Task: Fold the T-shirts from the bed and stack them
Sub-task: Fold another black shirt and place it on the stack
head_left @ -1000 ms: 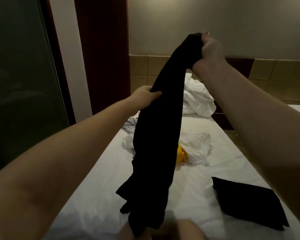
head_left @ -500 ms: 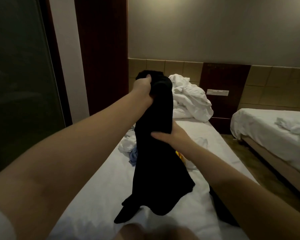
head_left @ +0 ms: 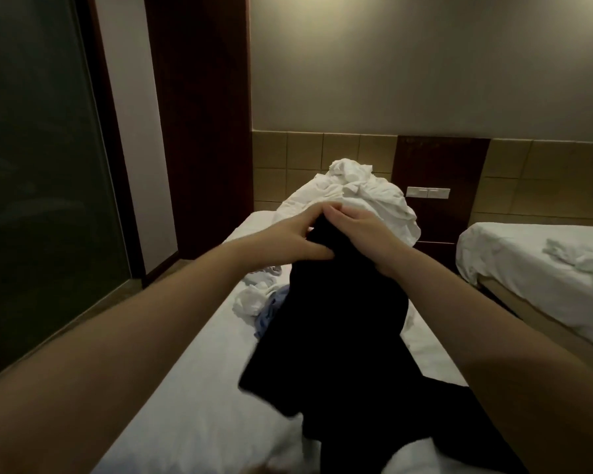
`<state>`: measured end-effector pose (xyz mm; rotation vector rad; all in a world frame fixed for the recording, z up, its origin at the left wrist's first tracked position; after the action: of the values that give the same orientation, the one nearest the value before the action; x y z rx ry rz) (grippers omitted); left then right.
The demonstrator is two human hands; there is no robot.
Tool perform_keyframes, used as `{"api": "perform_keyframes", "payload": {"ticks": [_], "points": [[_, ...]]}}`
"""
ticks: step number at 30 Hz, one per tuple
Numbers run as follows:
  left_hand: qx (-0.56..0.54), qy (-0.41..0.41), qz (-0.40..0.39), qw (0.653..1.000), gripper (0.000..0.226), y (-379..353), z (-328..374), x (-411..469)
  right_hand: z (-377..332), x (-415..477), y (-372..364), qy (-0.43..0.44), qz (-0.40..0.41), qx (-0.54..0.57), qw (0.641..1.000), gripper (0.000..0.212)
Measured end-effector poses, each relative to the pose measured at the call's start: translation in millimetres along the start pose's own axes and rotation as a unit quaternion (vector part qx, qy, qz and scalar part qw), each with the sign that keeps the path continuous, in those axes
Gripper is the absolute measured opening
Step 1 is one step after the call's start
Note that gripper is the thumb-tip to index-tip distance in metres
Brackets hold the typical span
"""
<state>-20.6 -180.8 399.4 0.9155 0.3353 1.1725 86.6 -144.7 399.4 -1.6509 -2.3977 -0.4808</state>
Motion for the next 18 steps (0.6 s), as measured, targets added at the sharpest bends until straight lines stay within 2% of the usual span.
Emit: {"api": "perform_keyframes", "payload": {"ticks": [3, 5, 7, 10, 12, 15, 18], "points": [[-0.001, -0.01, 0.065, 0.998, 0.041, 6, -1, 3, -3, -5, 1, -0.063, -0.032, 0.024, 0.997, 0.032], [0.006, -0.019, 0.082, 0.996, 0.033, 8, -3, 4, -3, -10, 5, -0.093, -0.064, 0.017, 0.993, 0.031], [0.017, -0.019, 0.063, 0.998, 0.026, 7, -6, 4, -3, -15, 8, -0.109, -0.093, 0.0, 0.99, 0.029], [-0.029, 0.005, -0.006, 1.0, 0.023, -2, -9, 1, 0, -22, 8, -0.136, -0.146, -0.007, 0.98, 0.025], [-0.015, 0.026, -0.012, 0.999, 0.022, -5, -15, -2, 0, -25, 9, -0.151, -0.158, 0.007, 0.976, 0.029], [0.102, 0.028, 0.067, 0.992, 0.015, 5, -17, -6, 1, -25, 14, -0.159, -0.164, -0.009, 0.974, 0.036], [0.152, 0.031, 0.18, 0.971, 0.02, 38, -10, -12, 15, -25, 31, -0.146, -0.126, -0.169, 0.967, 0.04]]}}
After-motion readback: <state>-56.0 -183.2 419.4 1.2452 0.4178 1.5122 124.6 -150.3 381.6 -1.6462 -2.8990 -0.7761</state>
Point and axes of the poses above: each hand's wrist, its own x-axis towards the middle knuckle, its own y-axis out of the back of the hand, z = x × y, the point moved 6 cm from there along x, towards the middle knuckle, and after that the axes turned 13 degrees about x, right-handed, at the moved point
